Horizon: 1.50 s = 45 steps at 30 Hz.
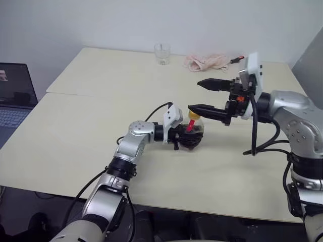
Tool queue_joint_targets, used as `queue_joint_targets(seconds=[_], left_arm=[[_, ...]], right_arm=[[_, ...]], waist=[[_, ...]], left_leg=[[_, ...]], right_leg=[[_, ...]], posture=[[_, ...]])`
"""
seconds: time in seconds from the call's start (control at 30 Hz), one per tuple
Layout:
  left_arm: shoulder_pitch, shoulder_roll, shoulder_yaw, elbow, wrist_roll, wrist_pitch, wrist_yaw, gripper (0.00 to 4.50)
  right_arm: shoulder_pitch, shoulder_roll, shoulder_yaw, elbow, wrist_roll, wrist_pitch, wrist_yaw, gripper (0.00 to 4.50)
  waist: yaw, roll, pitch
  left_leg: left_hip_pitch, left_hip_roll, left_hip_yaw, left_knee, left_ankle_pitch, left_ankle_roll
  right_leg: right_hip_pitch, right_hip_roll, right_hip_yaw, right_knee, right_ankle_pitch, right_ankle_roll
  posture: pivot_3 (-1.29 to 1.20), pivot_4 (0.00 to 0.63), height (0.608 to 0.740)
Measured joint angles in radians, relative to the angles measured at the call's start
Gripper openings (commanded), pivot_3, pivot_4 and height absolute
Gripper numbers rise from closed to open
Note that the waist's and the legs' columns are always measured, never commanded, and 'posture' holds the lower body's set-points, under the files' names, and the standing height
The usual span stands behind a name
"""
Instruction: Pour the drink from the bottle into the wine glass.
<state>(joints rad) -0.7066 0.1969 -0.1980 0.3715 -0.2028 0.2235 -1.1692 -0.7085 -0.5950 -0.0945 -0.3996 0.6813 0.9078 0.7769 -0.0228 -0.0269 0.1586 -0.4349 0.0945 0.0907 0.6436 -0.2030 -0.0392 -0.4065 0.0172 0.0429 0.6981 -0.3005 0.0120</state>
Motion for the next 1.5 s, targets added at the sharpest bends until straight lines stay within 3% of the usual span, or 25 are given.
queue_joint_targets(seconds=[0.2, 0.4, 0.57, 1.1, 1.5], left_arm=[[-0.022, -0.030, -0.031, 0.097, 0.036, -0.059, 0.029, 1.29], [-0.060, -0.050, -0.032, 0.166, 0.064, -0.107, 0.055, 1.29], [-0.070, -0.057, -0.032, 0.194, 0.066, -0.128, 0.054, 1.29], [-0.092, -0.055, -0.032, 0.237, 0.069, -0.169, 0.068, 1.29], [-0.090, -0.051, -0.032, 0.235, 0.069, -0.169, 0.077, 1.29]], right_arm=[[0.125, 0.184, -0.079, -0.208, 0.049, 0.200, -0.373, 4.50], [0.170, 0.317, -0.086, -0.380, 0.049, 0.326, -0.649, 4.50], [0.169, 0.310, -0.059, -0.457, 0.010, 0.419, -0.774, 4.50], [0.193, 0.476, -0.059, -0.476, -0.036, 0.510, -0.876, 4.50], [0.233, 0.516, -0.063, -0.458, -0.080, 0.492, -0.874, 4.50]], waist=[[-0.006, 0.000, 0.000], [-0.007, 0.000, 0.000], [-0.007, 0.000, 0.000], [-0.008, 0.000, 0.000], [-0.009, 0.000, 0.000]], left_leg=[[0.000, 0.000, -0.001, 0.000, 0.000, 0.000], [-0.001, -0.001, -0.002, 0.000, 0.000, 0.000], [-0.001, -0.001, -0.002, 0.000, 0.000, 0.000], [-0.001, -0.001, -0.004, -0.001, 0.000, 0.000], [-0.001, -0.001, -0.004, -0.001, 0.000, 0.000]], right_leg=[[0.000, 0.000, 0.000, 0.000, 0.000, 0.000], [0.000, 0.000, 0.000, 0.000, 0.000, 0.000], [0.000, 0.000, -0.001, 0.000, 0.000, 0.000], [0.000, 0.000, -0.001, -0.001, 0.000, 0.001], [0.000, 0.000, -0.001, -0.001, -0.001, 0.001]], posture=[[0.00, 0.150, 0.740], [0.00, 0.150, 0.740], [0.00, 0.150, 0.740], [0.00, 0.150, 0.740], [0.00, 0.150, 0.740]])
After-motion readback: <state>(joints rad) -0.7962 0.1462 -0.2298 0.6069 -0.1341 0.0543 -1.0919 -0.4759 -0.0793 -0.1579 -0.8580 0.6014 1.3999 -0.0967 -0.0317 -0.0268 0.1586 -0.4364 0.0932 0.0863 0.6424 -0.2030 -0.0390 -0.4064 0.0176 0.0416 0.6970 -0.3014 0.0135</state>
